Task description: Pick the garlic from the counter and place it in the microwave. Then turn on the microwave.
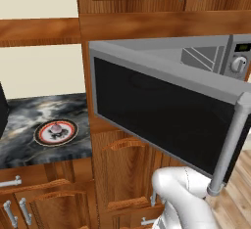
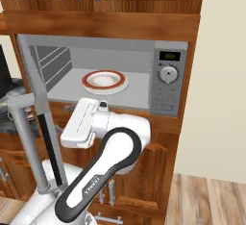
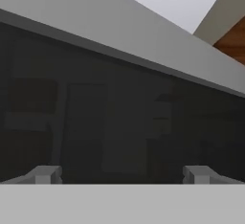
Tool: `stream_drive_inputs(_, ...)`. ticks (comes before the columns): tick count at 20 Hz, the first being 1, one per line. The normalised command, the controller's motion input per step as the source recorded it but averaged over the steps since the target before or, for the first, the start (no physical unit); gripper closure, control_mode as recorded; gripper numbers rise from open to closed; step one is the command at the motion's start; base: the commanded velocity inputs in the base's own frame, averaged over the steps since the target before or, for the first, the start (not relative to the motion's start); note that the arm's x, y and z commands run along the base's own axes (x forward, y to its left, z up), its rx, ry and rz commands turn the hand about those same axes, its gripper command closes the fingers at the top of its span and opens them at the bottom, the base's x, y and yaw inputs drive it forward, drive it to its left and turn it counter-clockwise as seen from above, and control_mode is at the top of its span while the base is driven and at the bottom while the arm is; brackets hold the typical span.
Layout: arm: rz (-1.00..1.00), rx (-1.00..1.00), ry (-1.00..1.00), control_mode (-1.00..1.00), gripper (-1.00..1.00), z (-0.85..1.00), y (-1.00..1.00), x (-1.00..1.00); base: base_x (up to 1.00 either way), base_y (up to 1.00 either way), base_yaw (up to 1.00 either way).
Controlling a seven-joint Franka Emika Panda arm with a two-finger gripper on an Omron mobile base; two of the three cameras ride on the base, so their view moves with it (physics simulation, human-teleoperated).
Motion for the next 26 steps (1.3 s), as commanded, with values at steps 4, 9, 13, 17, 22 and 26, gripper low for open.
stream_drive_inputs(4,0.0,0.0,0.0,-1.0,-1.0,0.0,0.42,-0.18,0.0,0.0,0.0)
stream_drive_inputs(9,0.0,0.0,0.0,-1.0,-1.0,0.0,0.41,-0.1,0.0,0.0,0.0)
stream_drive_inputs(13,0.0,0.0,0.01,-1.0,-1.0,0.0,0.43,0.0,0.0,0.0,0.0)
stream_drive_inputs(17,0.0,0.0,0.0,-1.0,-1.0,0.0,0.37,-0.01,0.0,0.0,0.0)
stream_drive_inputs(22,0.0,0.0,0.0,-1.0,-1.0,0.0,0.25,-0.02,0.0,0.0,0.0)
stream_drive_inputs(26,0.0,0.0,0.0,-1.0,-1.0,0.0,0.02,0.0,0.0,0.0,0.0)
